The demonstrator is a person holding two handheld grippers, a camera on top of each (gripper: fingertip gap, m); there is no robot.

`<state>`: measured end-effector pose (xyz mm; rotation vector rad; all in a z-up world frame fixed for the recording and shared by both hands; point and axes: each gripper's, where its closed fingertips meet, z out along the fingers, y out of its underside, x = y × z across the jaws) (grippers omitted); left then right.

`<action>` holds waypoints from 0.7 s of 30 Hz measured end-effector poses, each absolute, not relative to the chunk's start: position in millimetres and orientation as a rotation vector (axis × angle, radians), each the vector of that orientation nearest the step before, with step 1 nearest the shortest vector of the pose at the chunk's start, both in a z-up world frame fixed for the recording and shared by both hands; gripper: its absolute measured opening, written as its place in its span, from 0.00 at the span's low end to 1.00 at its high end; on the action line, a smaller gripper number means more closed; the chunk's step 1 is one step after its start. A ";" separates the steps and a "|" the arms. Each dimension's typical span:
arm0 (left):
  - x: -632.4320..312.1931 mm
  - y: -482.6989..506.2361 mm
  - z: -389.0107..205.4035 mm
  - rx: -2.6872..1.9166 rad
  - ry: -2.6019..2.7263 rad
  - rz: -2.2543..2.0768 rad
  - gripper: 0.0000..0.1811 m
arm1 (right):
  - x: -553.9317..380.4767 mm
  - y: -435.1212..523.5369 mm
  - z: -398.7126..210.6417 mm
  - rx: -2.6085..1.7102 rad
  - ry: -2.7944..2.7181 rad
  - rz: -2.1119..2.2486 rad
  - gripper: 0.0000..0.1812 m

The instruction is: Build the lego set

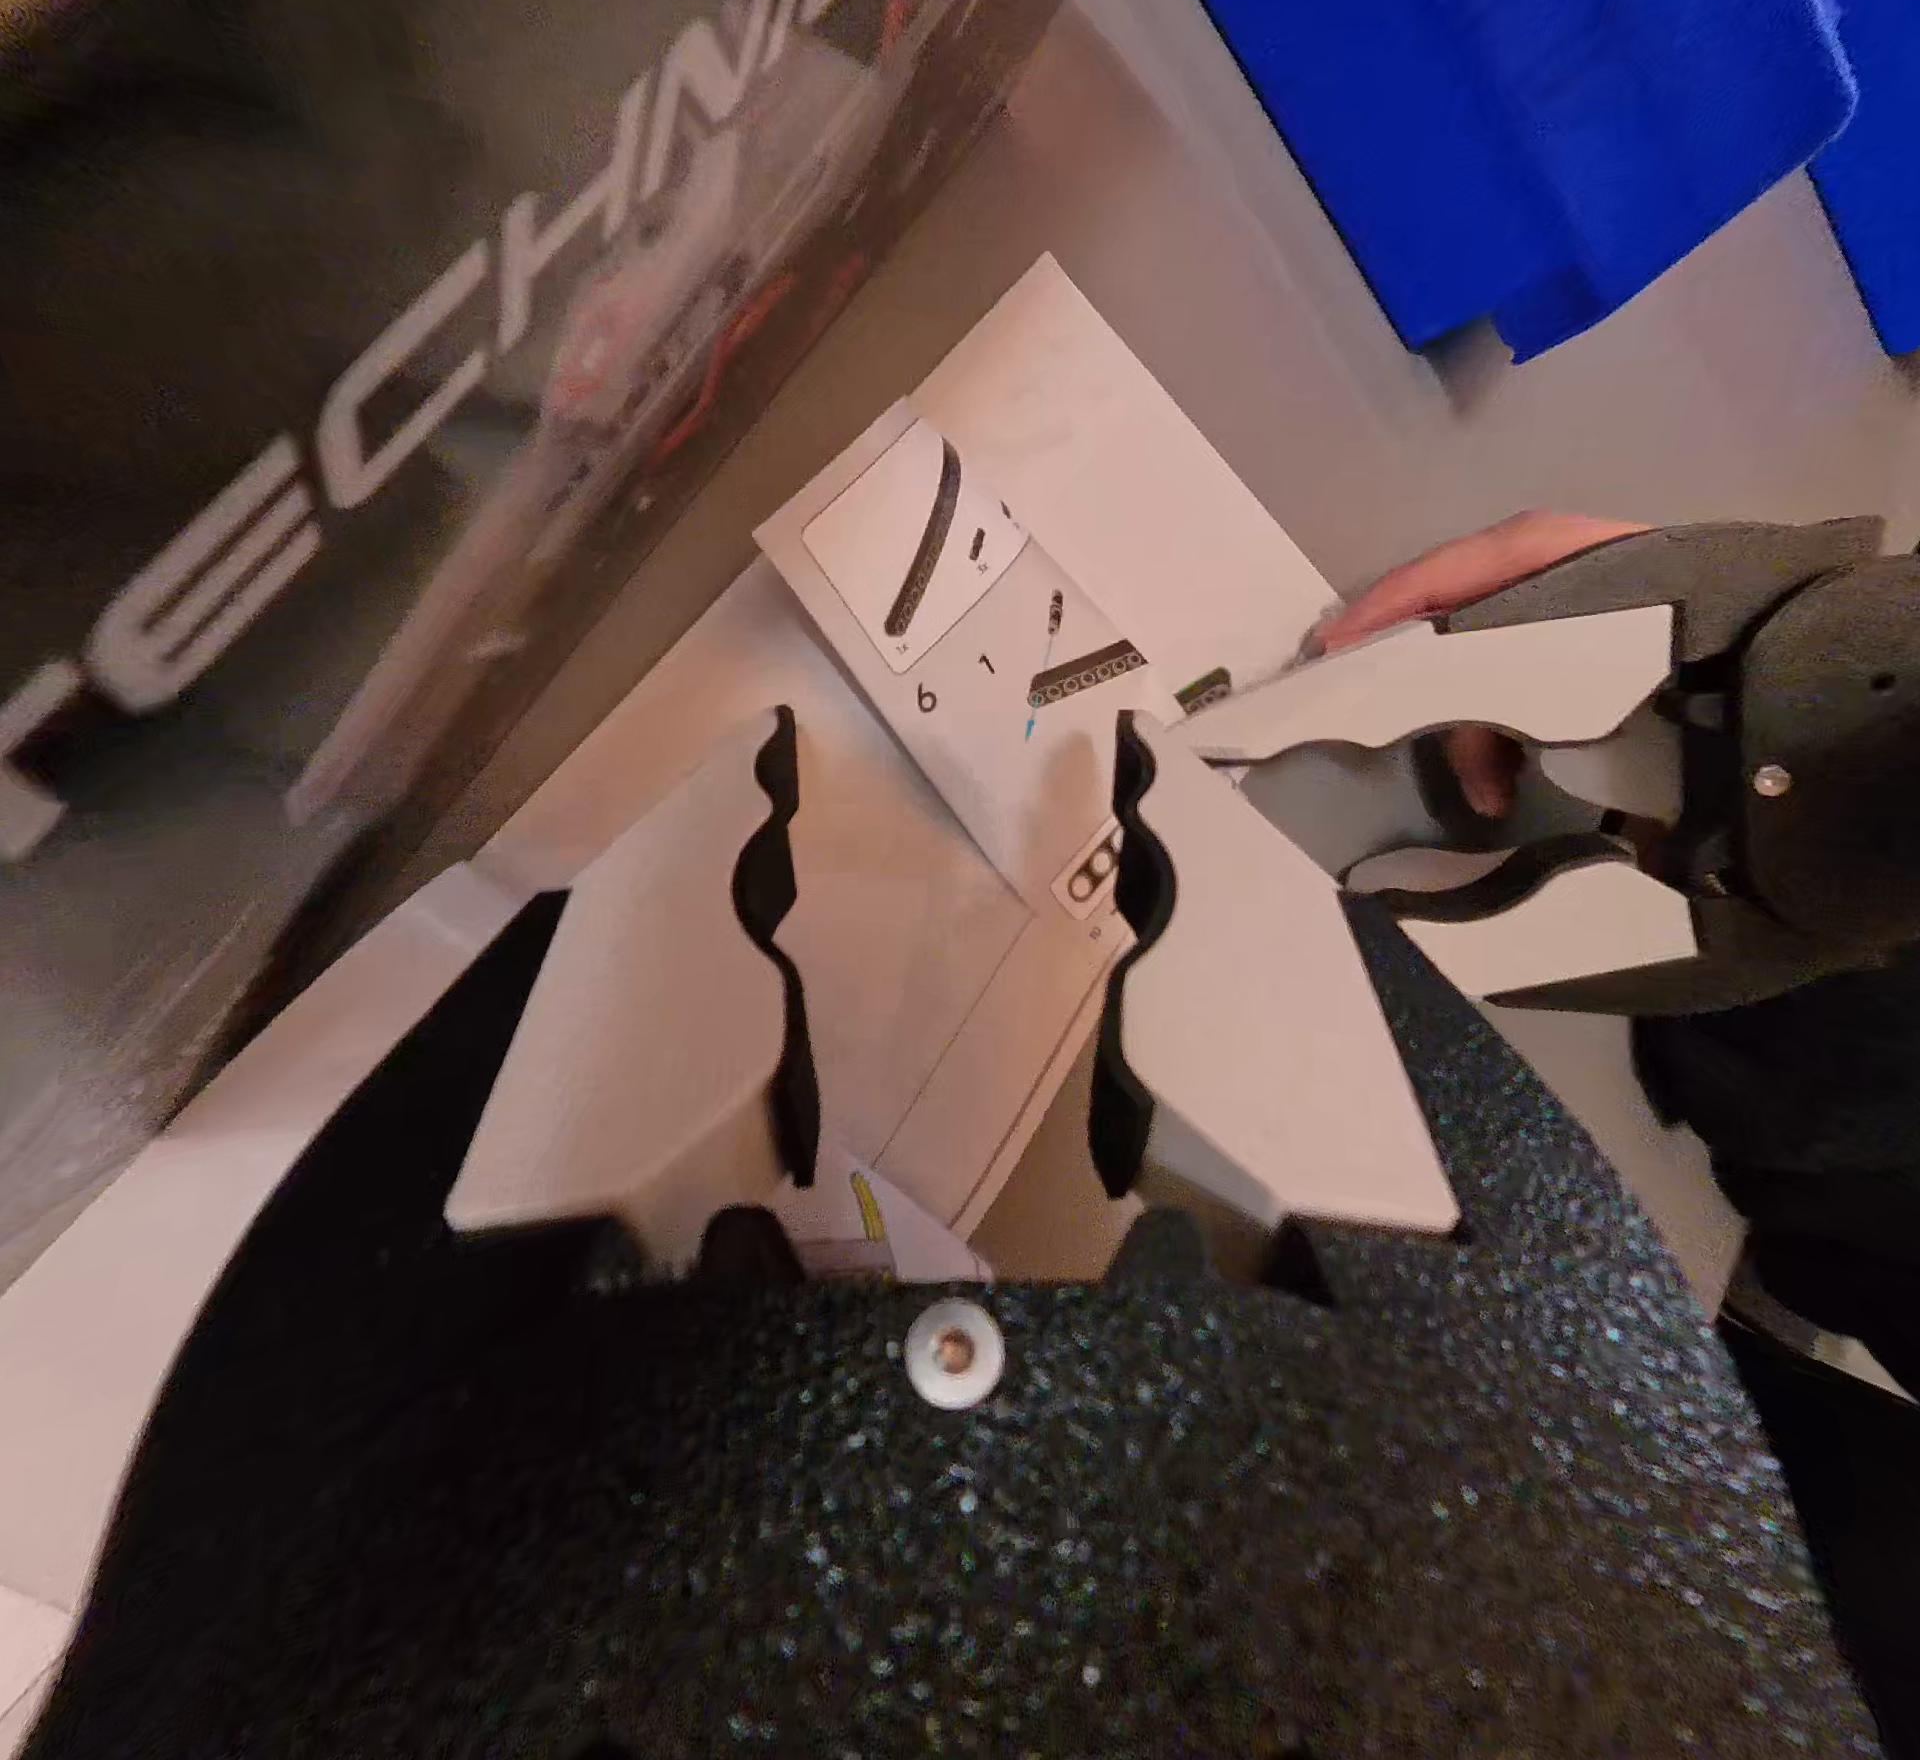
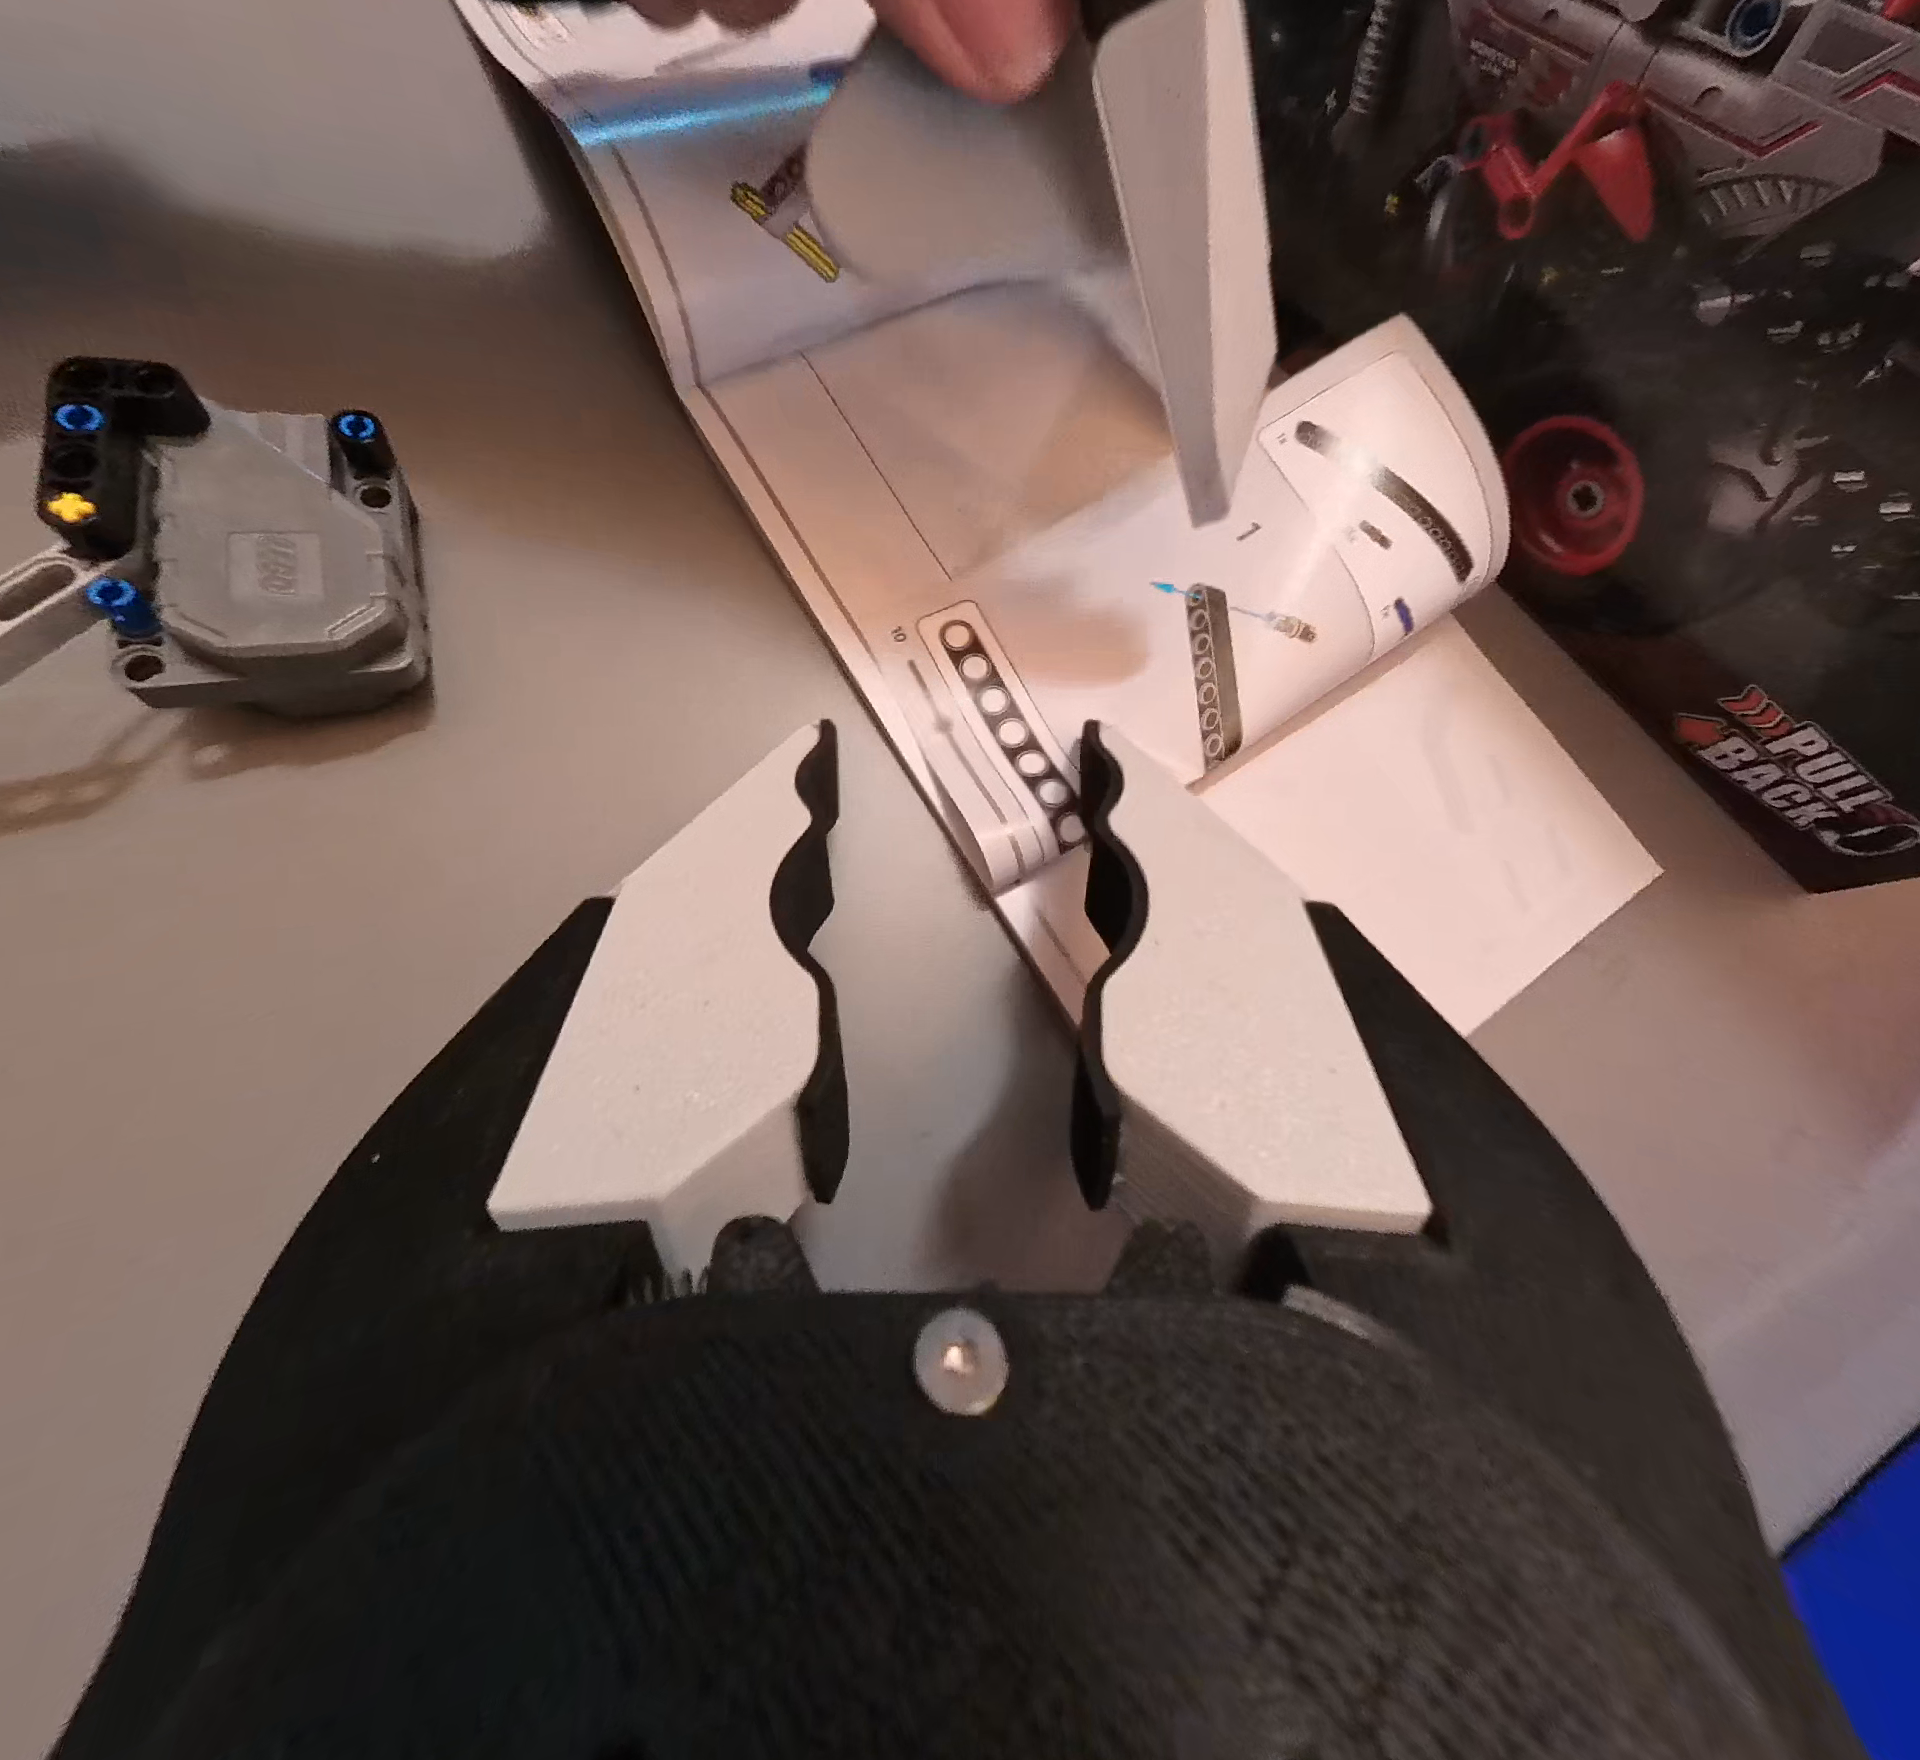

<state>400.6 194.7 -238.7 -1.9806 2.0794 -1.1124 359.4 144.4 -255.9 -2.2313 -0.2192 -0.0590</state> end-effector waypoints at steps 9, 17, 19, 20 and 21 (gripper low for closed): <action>398.3 182.6 -223.7 -1.978 2.005 -1.422 0.00 | 360.1 144.6 -241.2 -2.149 -0.196 -0.025 0.27; 294.2 272.5 -165.8 -1.972 1.944 -1.404 0.00 | 390.4 138.8 -228.5 -2.123 -0.137 -0.255 0.28; 268.9 317.7 -168.6 -2.052 1.872 -1.203 0.00 | 404.3 136.6 -236.8 -2.176 -0.066 -0.341 0.27; 259.2 337.3 -172.0 -2.107 1.824 -1.117 0.00 | 407.0 136.0 -241.1 -2.198 -0.046 -0.354 0.27; 250.9 351.2 -177.0 -2.163 1.793 -1.046 0.00 | 409.3 135.3 -245.1 -2.217 -0.024 -0.364 0.27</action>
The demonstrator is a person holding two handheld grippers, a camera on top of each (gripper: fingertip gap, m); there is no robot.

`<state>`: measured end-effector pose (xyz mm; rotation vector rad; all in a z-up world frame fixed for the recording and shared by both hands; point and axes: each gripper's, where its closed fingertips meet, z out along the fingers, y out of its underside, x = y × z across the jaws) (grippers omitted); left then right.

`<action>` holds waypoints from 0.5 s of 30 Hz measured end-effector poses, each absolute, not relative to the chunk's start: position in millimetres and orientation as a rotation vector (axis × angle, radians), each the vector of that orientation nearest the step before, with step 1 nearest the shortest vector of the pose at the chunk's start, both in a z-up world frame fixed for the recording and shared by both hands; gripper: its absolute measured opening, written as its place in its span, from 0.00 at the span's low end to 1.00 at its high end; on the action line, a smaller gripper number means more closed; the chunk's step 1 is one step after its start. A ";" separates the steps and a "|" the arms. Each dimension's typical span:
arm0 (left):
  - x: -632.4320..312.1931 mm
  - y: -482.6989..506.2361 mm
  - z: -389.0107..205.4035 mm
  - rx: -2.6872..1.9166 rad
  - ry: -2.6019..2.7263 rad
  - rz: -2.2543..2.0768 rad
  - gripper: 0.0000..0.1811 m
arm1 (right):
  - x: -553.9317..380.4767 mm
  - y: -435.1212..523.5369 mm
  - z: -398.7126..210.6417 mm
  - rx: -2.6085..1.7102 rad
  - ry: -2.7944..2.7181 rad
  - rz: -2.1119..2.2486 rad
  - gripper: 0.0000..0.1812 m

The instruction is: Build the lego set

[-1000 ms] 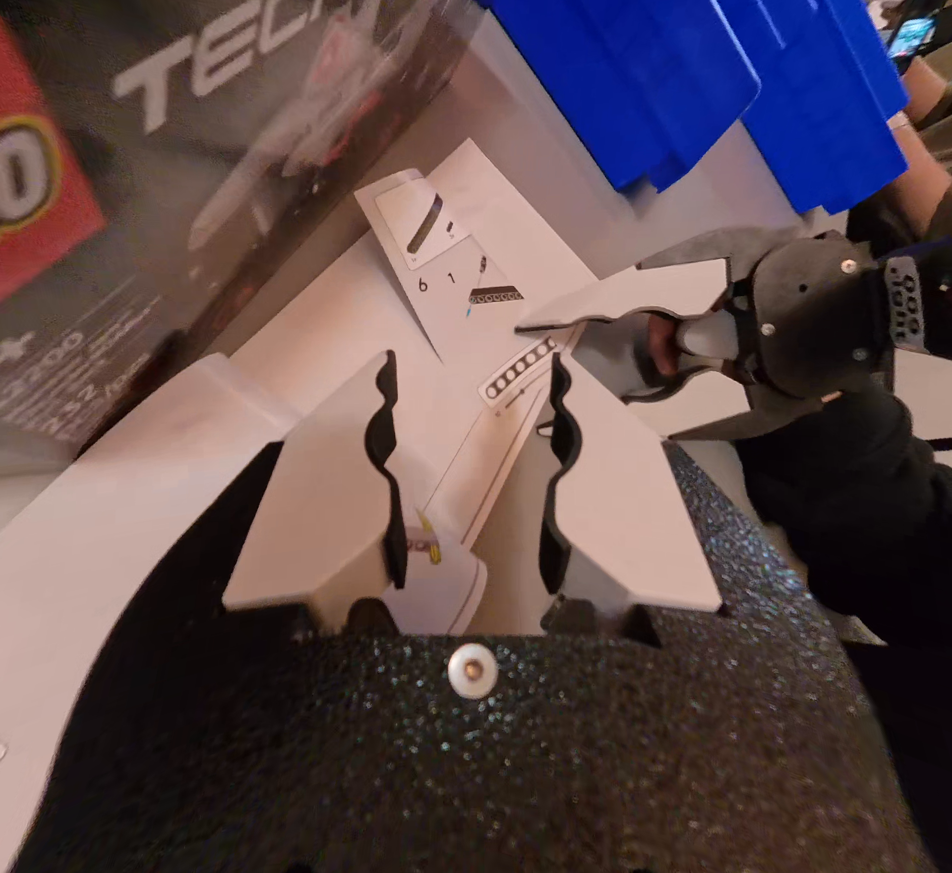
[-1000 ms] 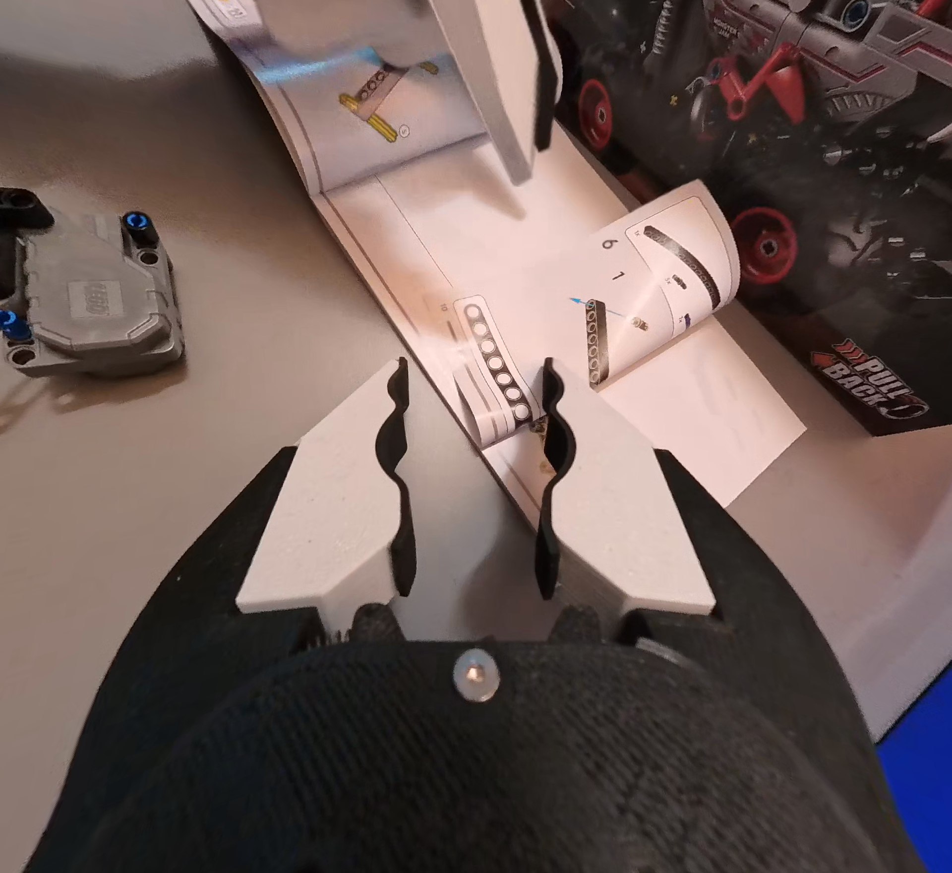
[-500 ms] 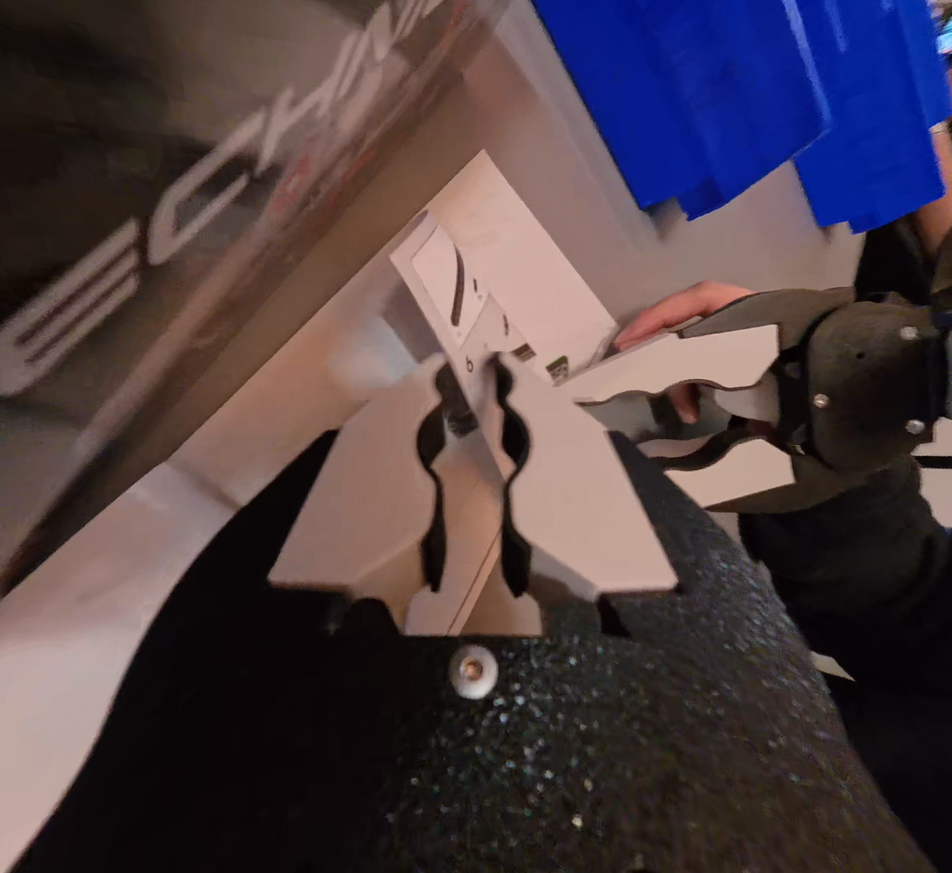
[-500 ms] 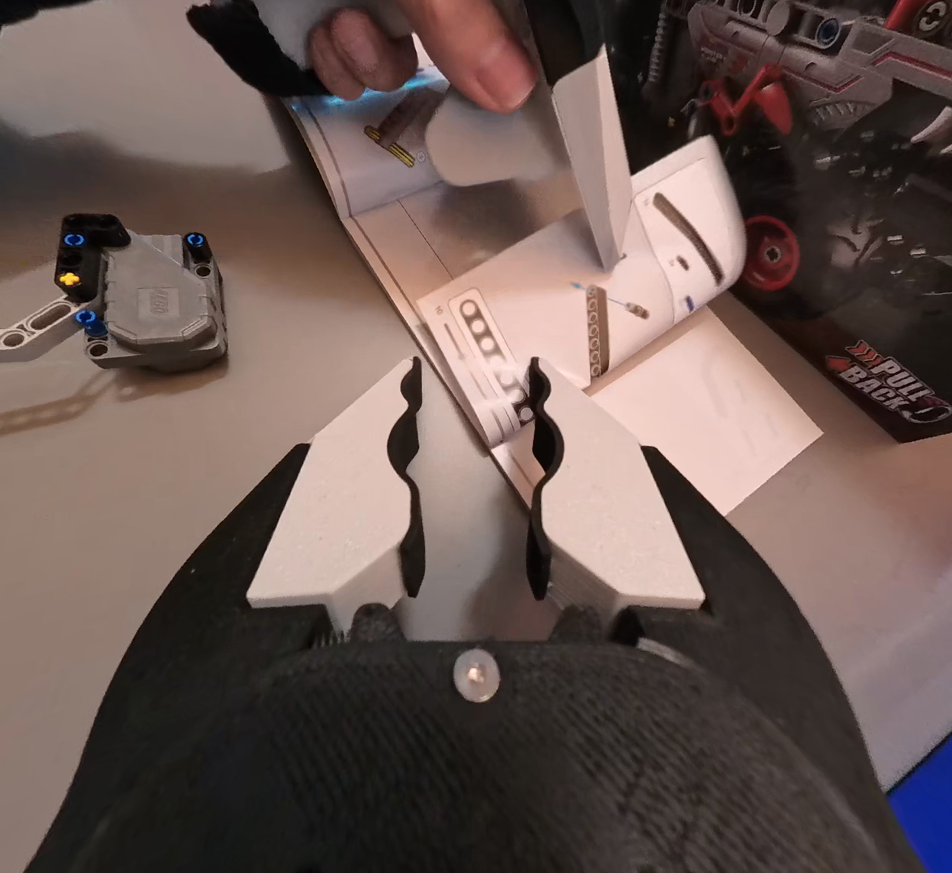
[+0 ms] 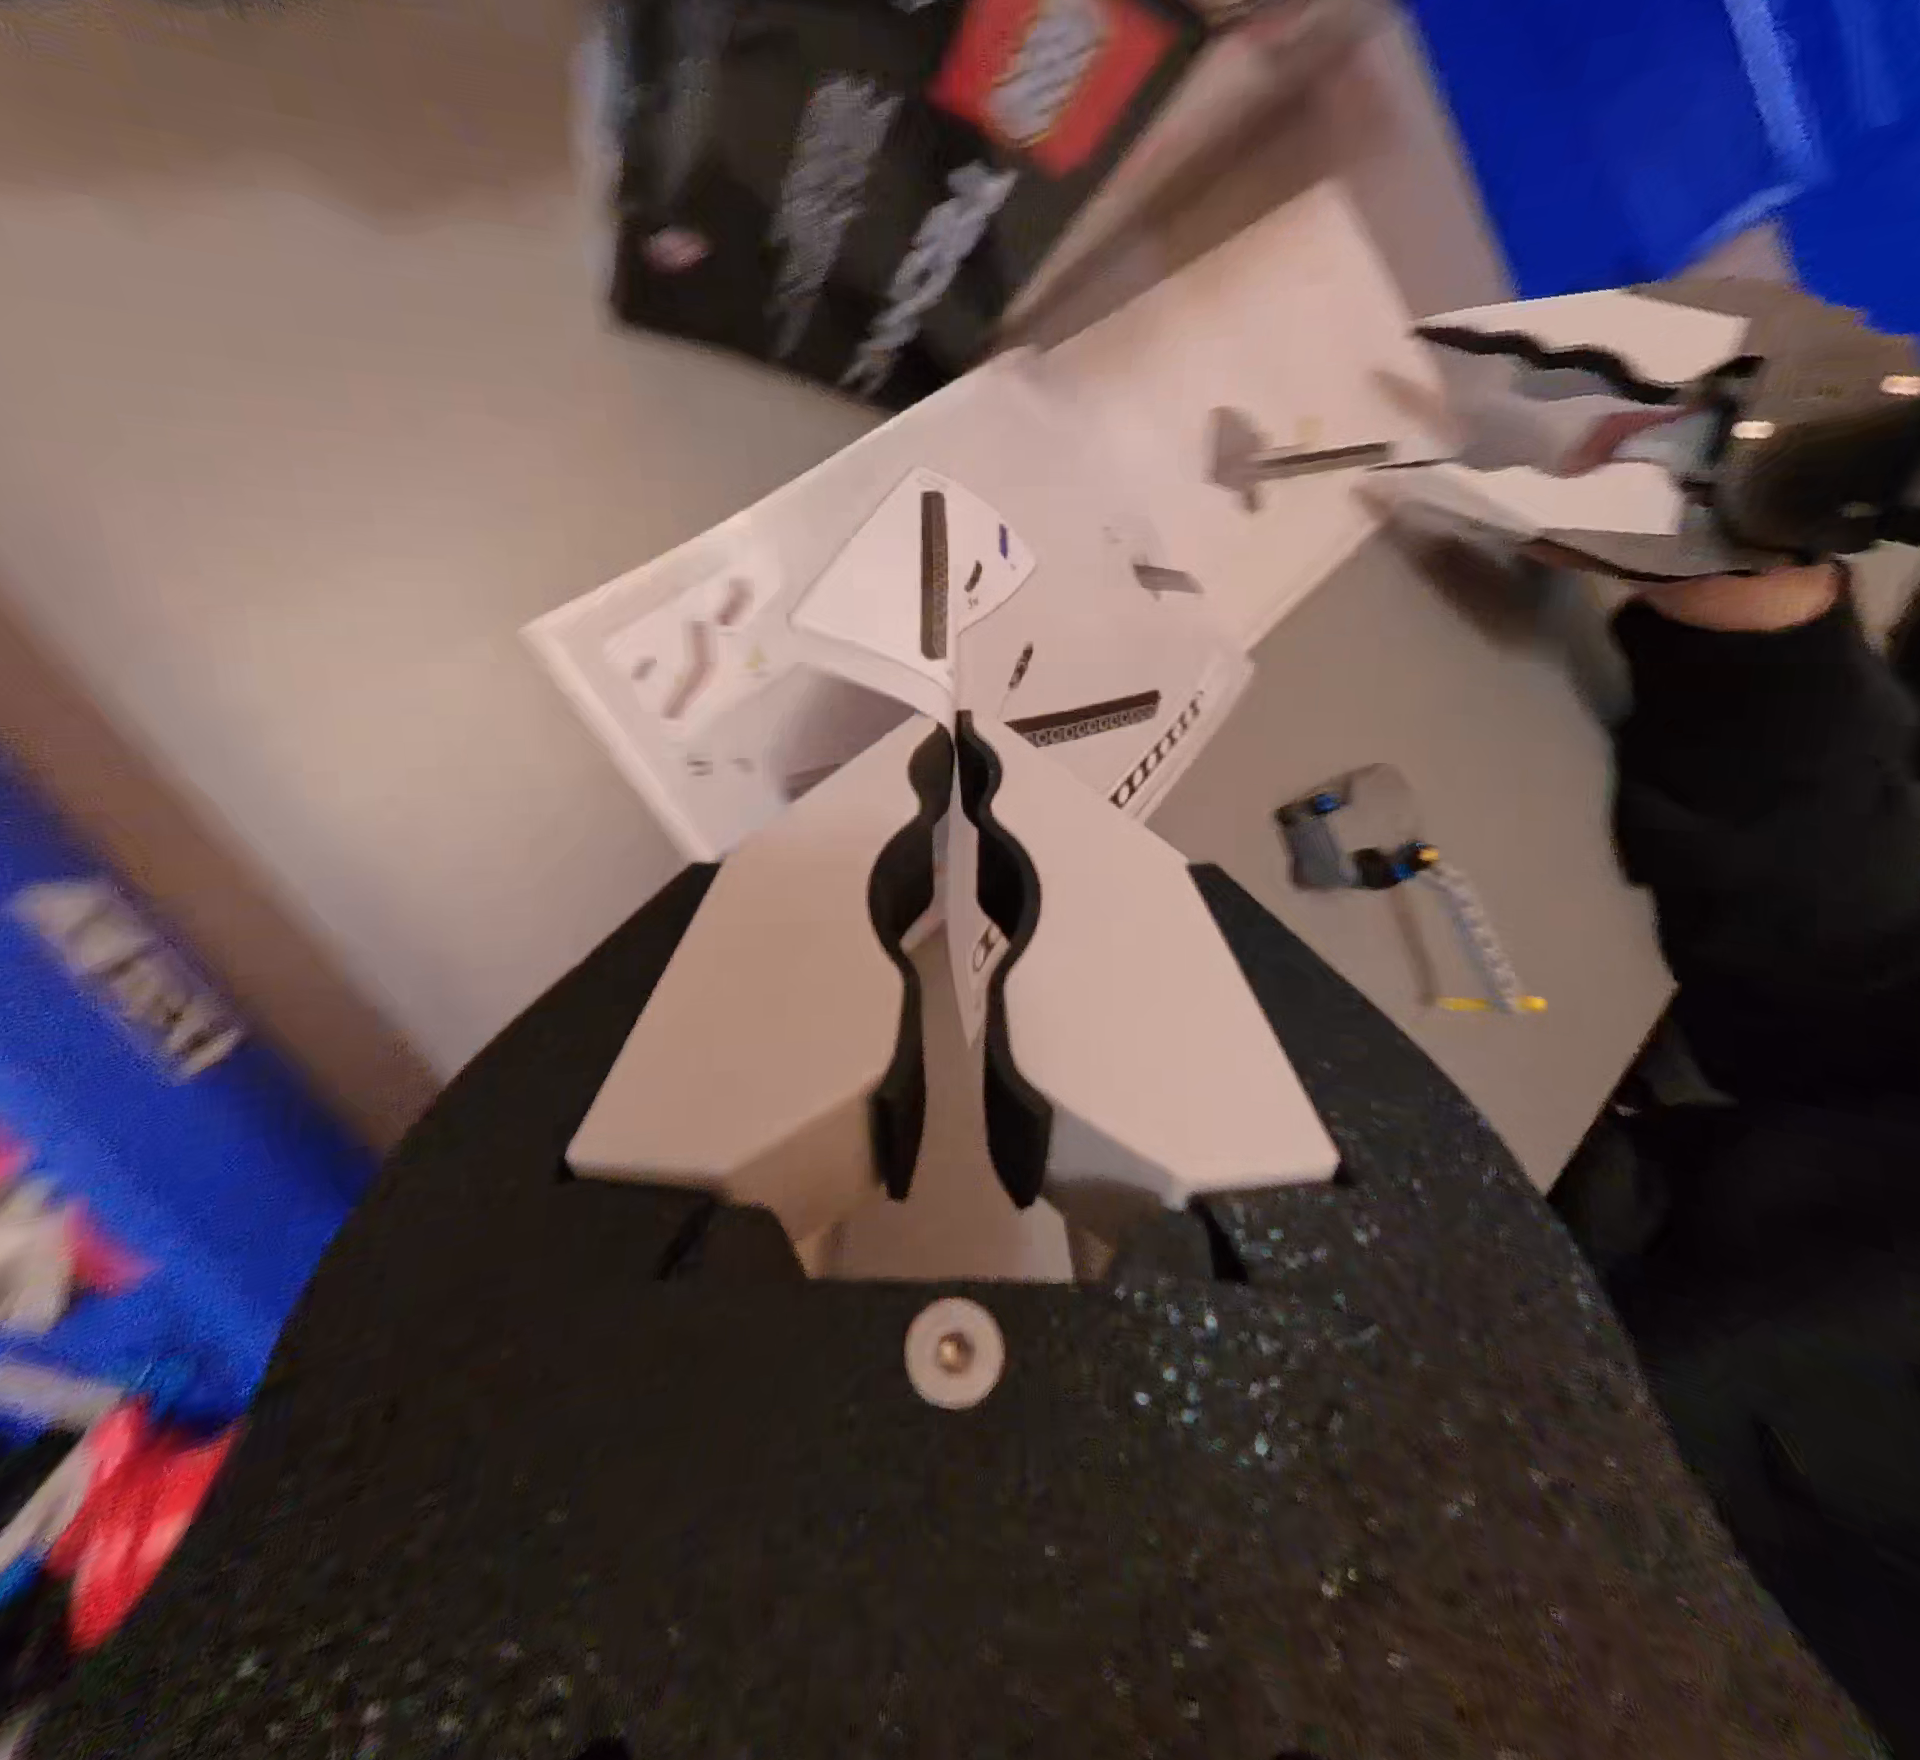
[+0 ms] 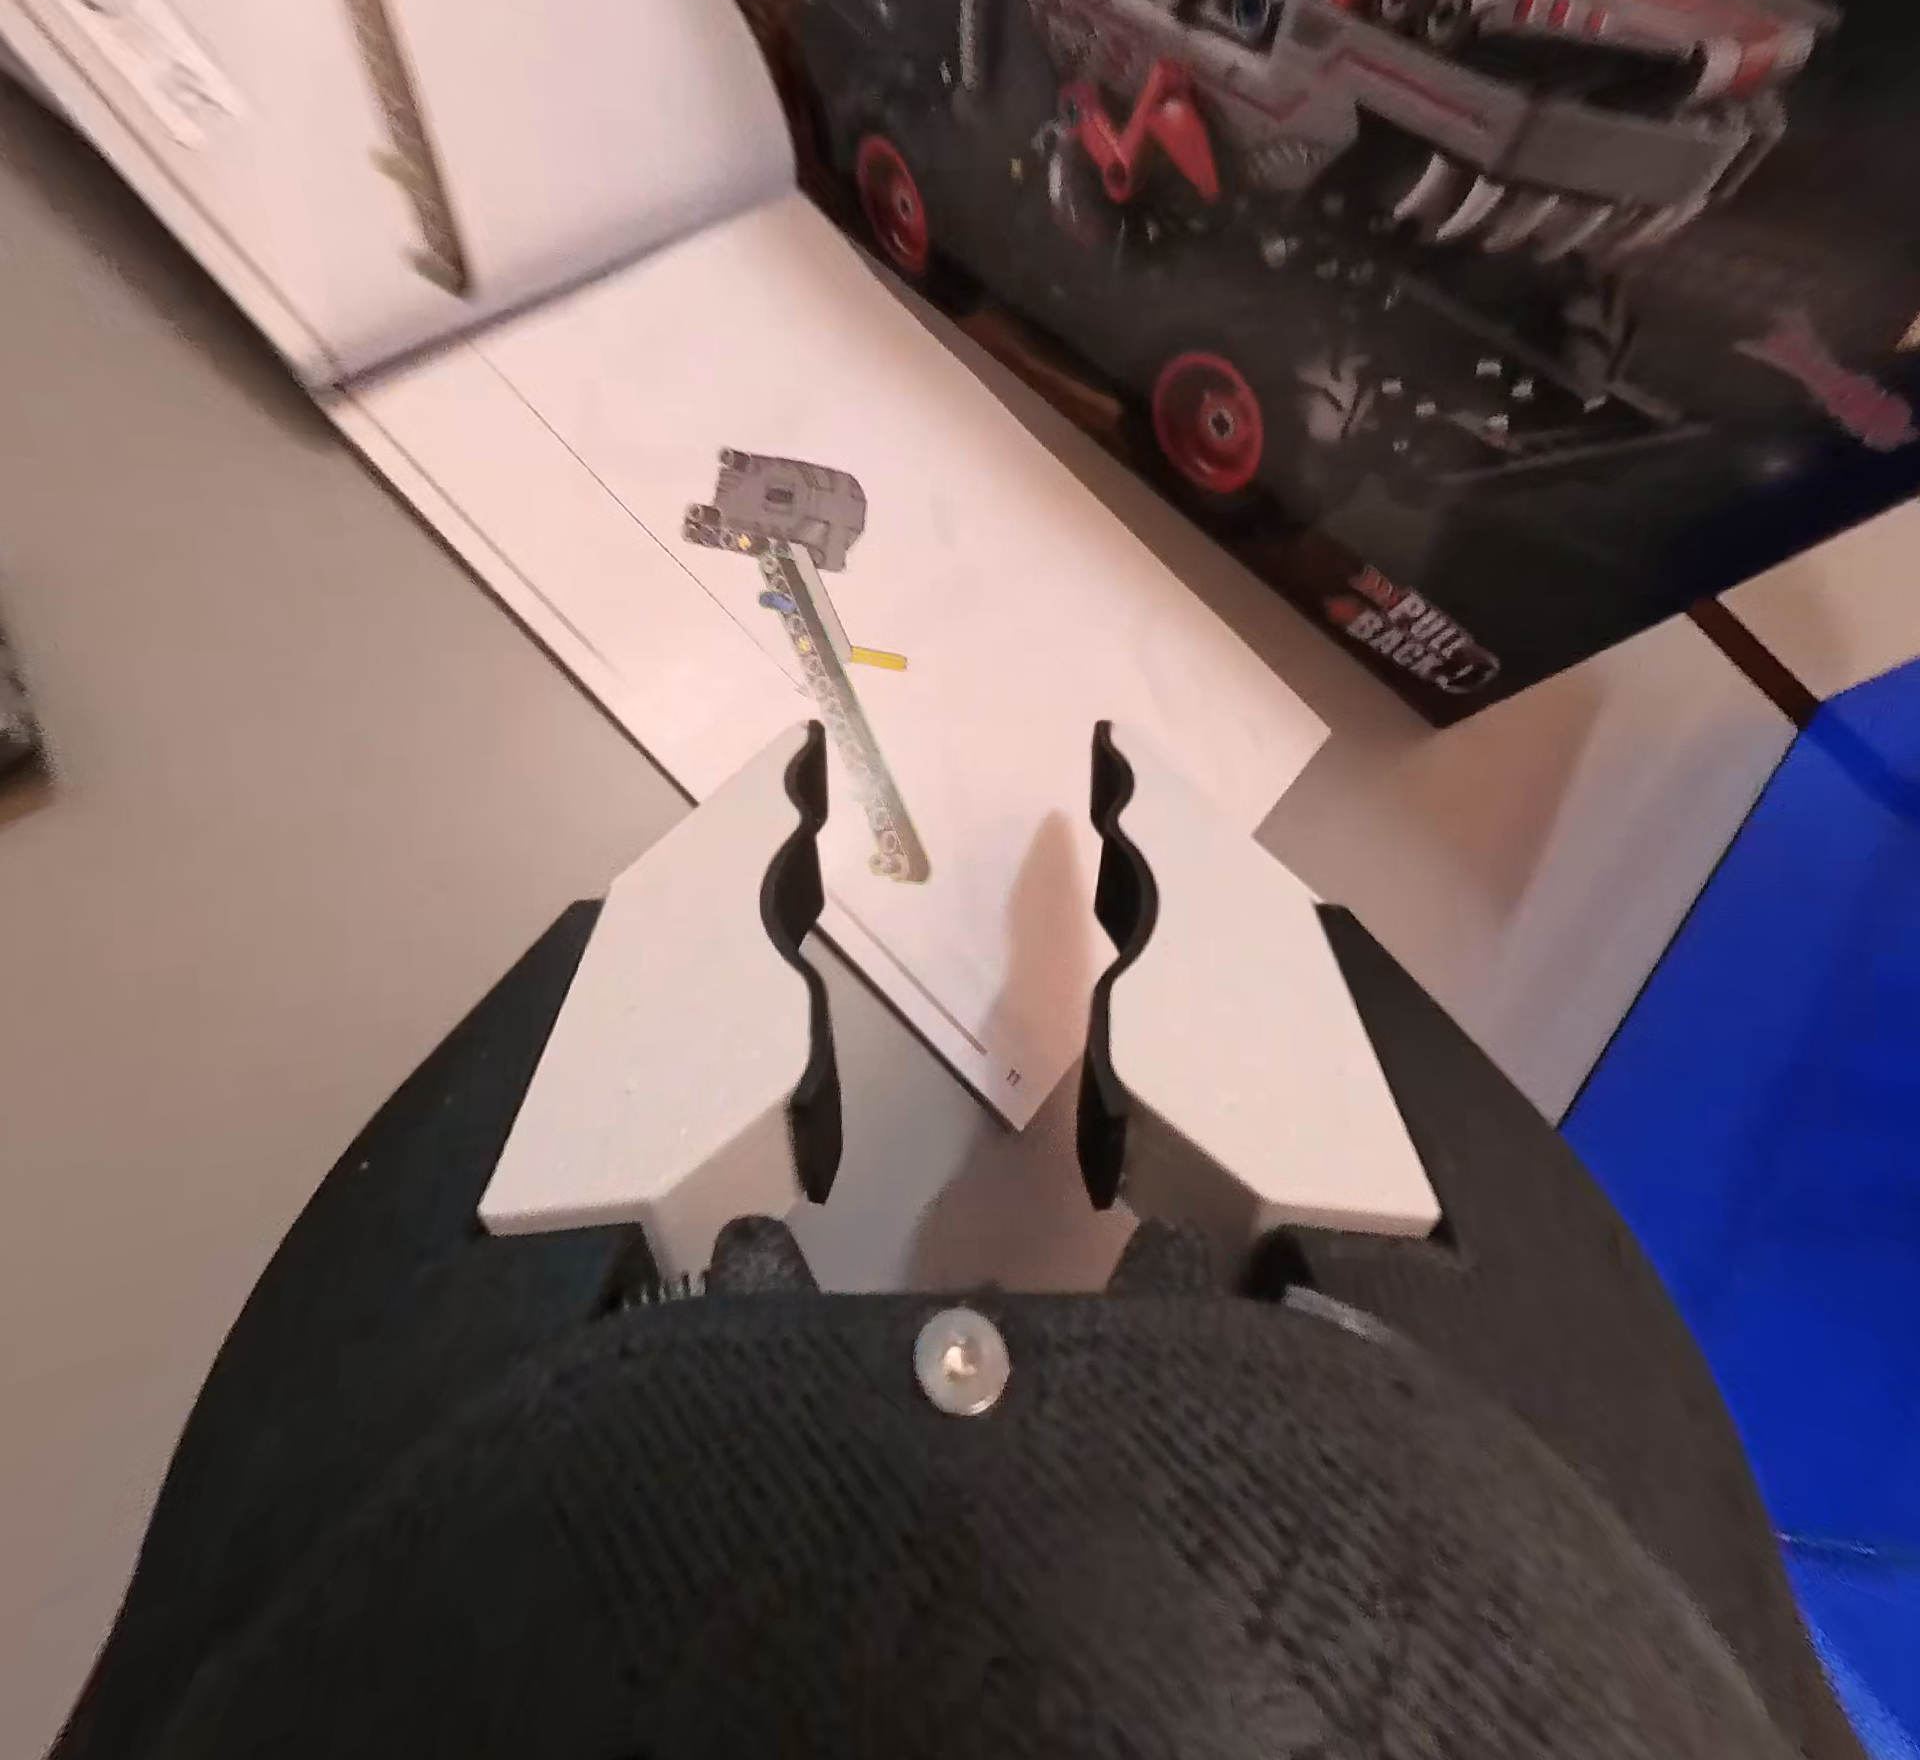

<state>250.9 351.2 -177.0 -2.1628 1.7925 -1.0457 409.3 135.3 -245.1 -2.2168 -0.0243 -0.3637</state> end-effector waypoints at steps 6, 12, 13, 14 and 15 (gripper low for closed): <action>237.1 379.1 -222.7 -2.288 1.802 -0.687 0.02 | 407.1 135.9 -254.2 -2.259 -0.033 -0.372 0.21; 220.3 406.9 -212.0 -2.116 1.716 -0.293 0.10 | 399.0 137.6 -256.1 -2.263 -0.124 -0.377 0.12; 218.2 407.0 -197.5 -2.032 1.703 -0.246 0.11 | 397.5 137.9 -256.6 -2.267 -0.138 -0.376 0.11; 221.1 402.7 -179.5 -1.944 1.678 -0.248 0.12 | 396.2 138.0 -256.9 -2.271 -0.151 -0.378 0.09; 229.5 391.0 -161.9 -1.853 1.664 -0.298 0.13 | 396.0 138.1 -256.9 -2.274 -0.156 -0.385 0.09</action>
